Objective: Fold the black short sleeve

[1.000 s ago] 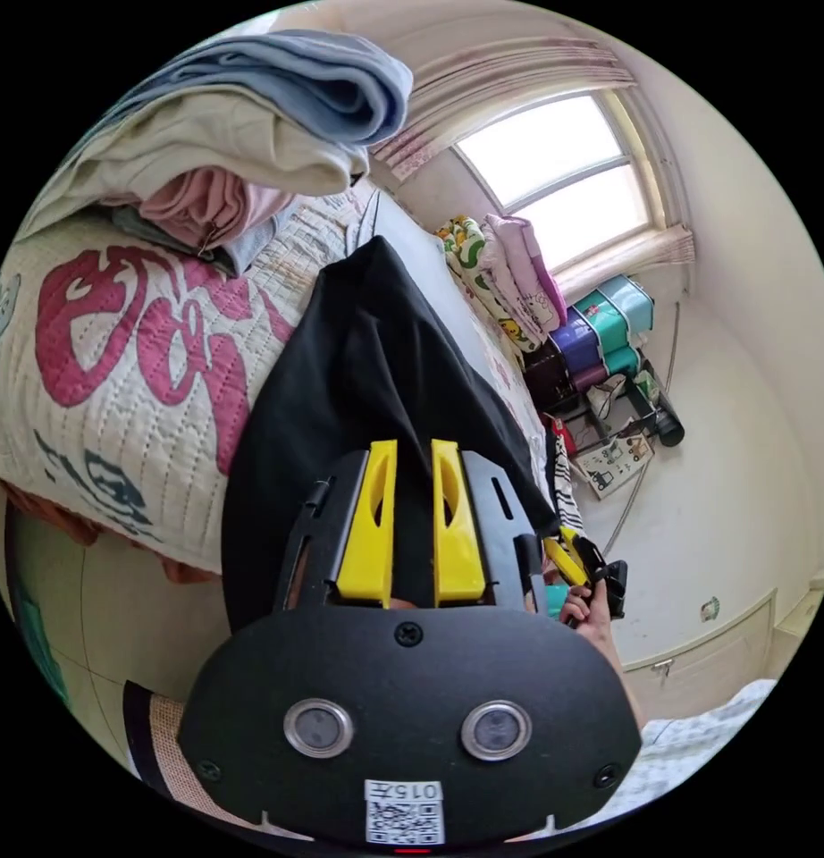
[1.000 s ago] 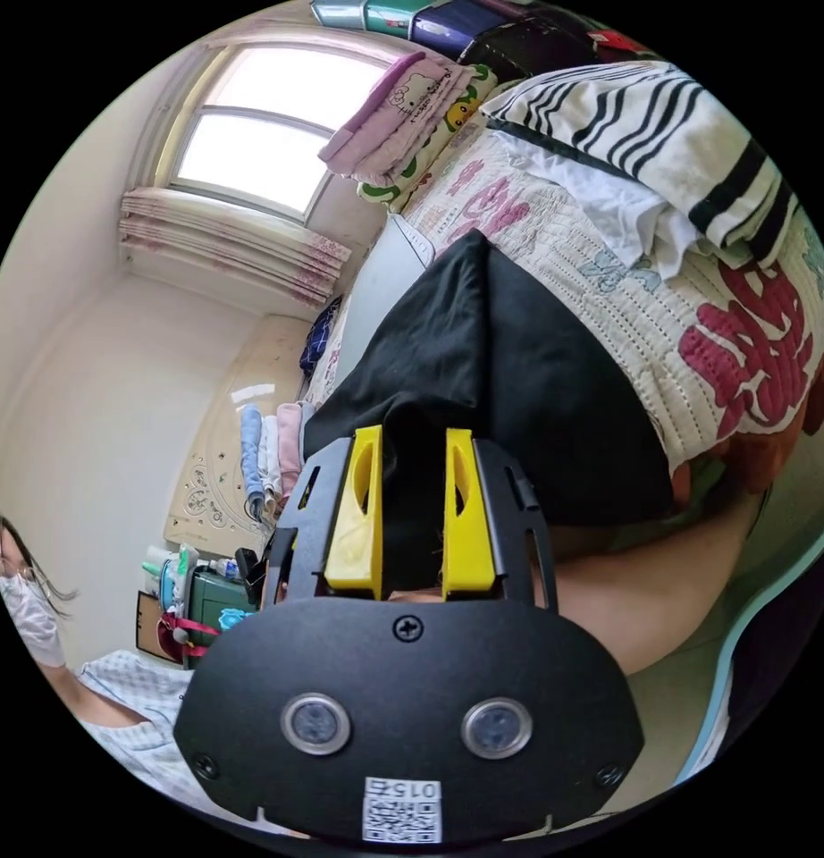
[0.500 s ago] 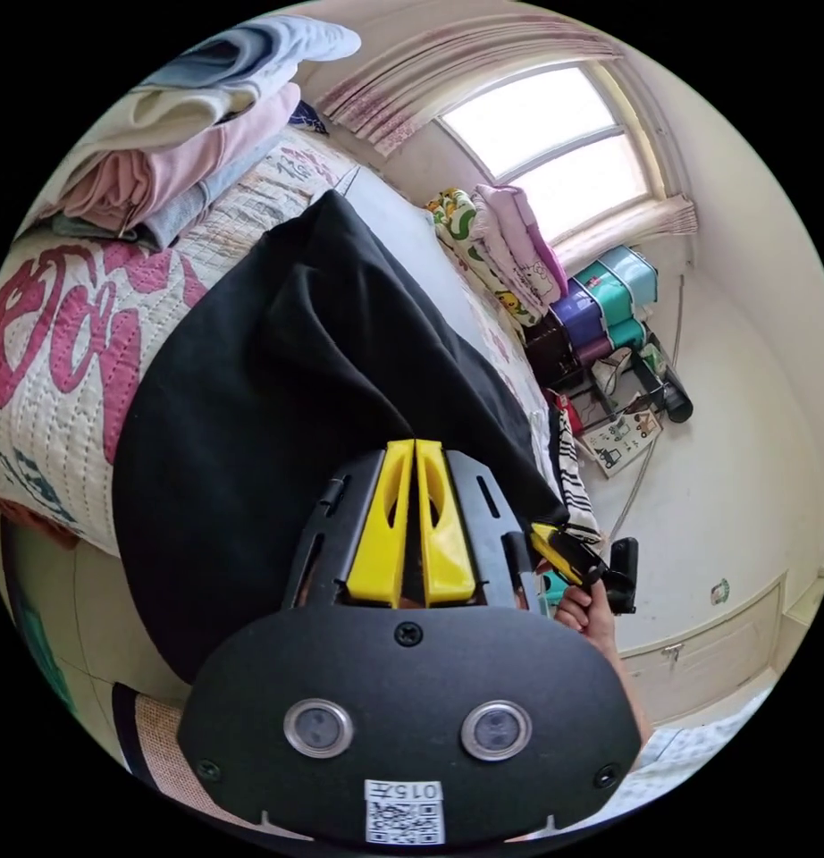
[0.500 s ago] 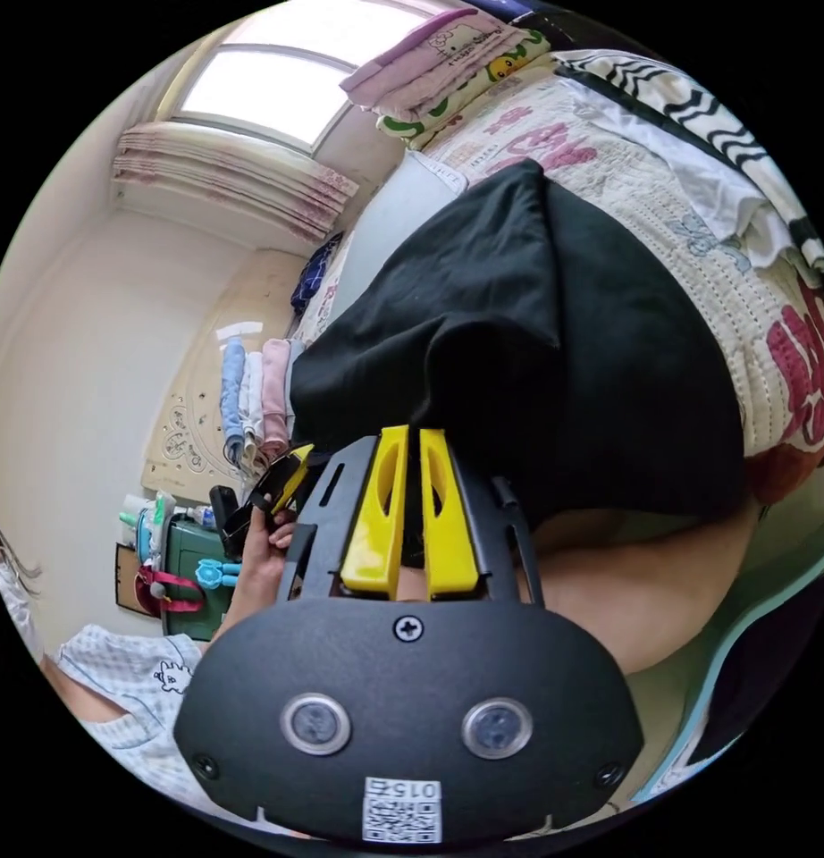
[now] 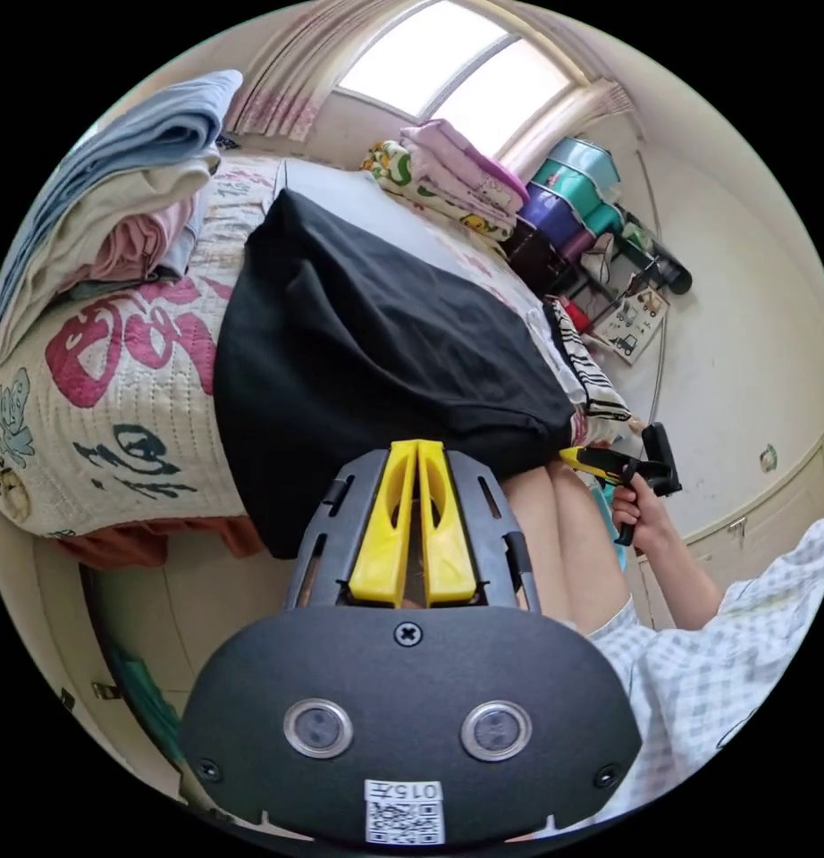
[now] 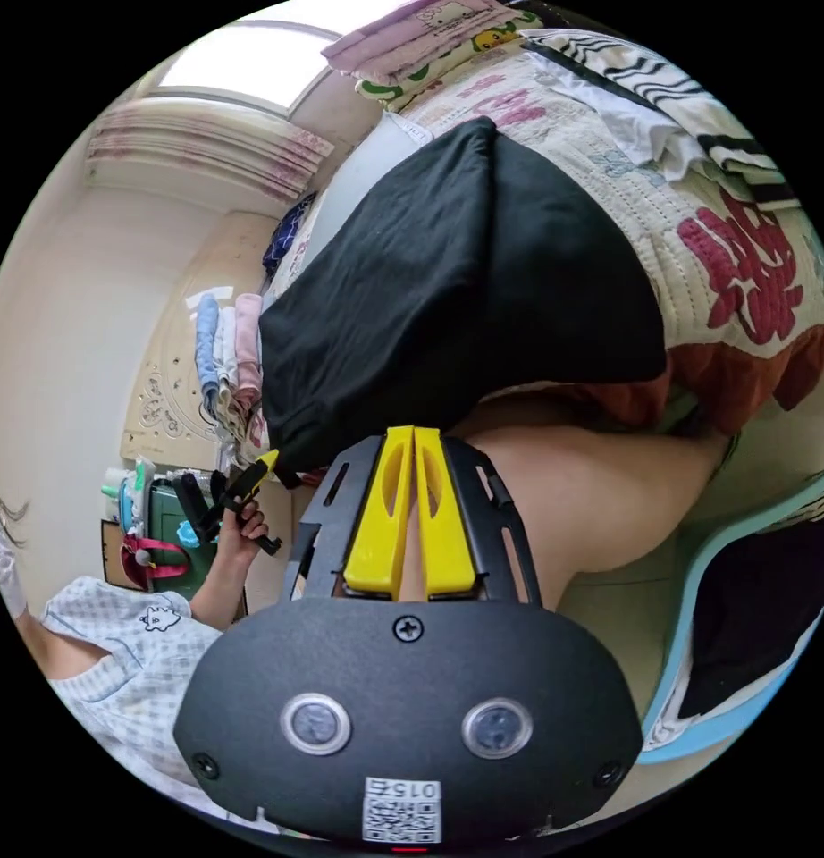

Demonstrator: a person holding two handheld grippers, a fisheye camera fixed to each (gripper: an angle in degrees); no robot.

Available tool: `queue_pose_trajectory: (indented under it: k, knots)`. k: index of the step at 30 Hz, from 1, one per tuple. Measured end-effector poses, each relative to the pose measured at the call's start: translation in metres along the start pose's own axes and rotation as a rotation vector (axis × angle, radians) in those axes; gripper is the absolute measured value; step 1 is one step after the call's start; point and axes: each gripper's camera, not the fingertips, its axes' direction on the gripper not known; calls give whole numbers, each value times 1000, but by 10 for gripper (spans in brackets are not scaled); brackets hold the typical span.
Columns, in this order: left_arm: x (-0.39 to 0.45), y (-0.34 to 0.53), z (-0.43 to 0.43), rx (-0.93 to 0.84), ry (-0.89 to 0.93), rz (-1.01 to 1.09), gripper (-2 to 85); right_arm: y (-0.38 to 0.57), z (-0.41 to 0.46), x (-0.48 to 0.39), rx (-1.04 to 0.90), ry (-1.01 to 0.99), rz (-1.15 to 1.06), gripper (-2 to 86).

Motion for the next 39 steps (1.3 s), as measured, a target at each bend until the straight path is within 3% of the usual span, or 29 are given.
queue_pose_trajectory:
  k: [5, 11, 16, 22, 26, 31, 34, 39]
  knots:
    - [-33, -2, -36, 194, -50, -160, 72, -28, -39, 22, 141, -80, 71, 120]
    - [-67, -26, -14, 257, 58, -286, 101, -60, -37, 30, 149, -80, 141, 103]
    - [-86, -41, 13, 210, 75, -353, 28, -69, -46, 35, 136, -51, 134, 71]
    - [-73, -28, 0, 248, -14, -225, -3, -62, -68, 43, 219, -93, 141, 72]
    - [-82, -18, -11, 268, 25, -252, -5, -52, -83, 47, 331, -131, 156, 79]
    - [-80, -14, -12, 267, 17, -233, -4, -75, -66, 57, 259, -208, 144, 76]
    - [-79, -13, -15, 268, 23, -223, -4, -90, -58, 56, 204, -176, 123, 23]
    - [-72, -10, -31, 260, 38, -175, -2, -87, -81, 64, 266, -184, 125, 4]
